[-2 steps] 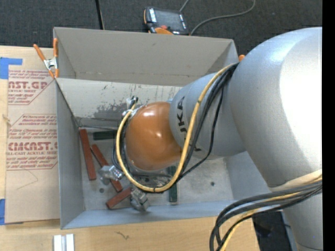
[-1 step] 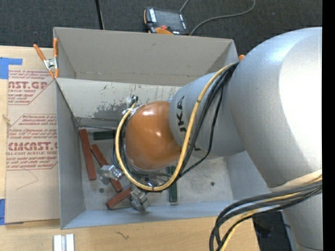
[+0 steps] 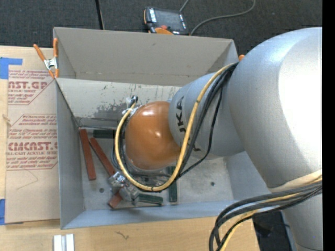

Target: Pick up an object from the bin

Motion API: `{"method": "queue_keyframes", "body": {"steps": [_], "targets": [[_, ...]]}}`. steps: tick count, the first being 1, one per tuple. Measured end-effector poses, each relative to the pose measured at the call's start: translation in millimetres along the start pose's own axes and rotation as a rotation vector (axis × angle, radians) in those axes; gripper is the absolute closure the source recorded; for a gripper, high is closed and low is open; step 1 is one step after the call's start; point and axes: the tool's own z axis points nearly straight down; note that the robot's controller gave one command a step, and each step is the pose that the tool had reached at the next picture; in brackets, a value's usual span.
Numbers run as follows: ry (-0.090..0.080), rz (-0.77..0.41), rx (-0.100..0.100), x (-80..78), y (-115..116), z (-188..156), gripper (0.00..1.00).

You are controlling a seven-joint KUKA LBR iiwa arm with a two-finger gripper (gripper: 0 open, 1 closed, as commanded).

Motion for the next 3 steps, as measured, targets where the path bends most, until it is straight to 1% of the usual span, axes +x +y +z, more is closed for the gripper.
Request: {"method": "queue_keyframes", "body": {"steps": [1,3], "targets": [[0.002,0.000,0.002,-0.9,0.3,-29.2,1.00],[0.003,0.002,0.000,-1.3,1.4,-30.5,1.00]]}}
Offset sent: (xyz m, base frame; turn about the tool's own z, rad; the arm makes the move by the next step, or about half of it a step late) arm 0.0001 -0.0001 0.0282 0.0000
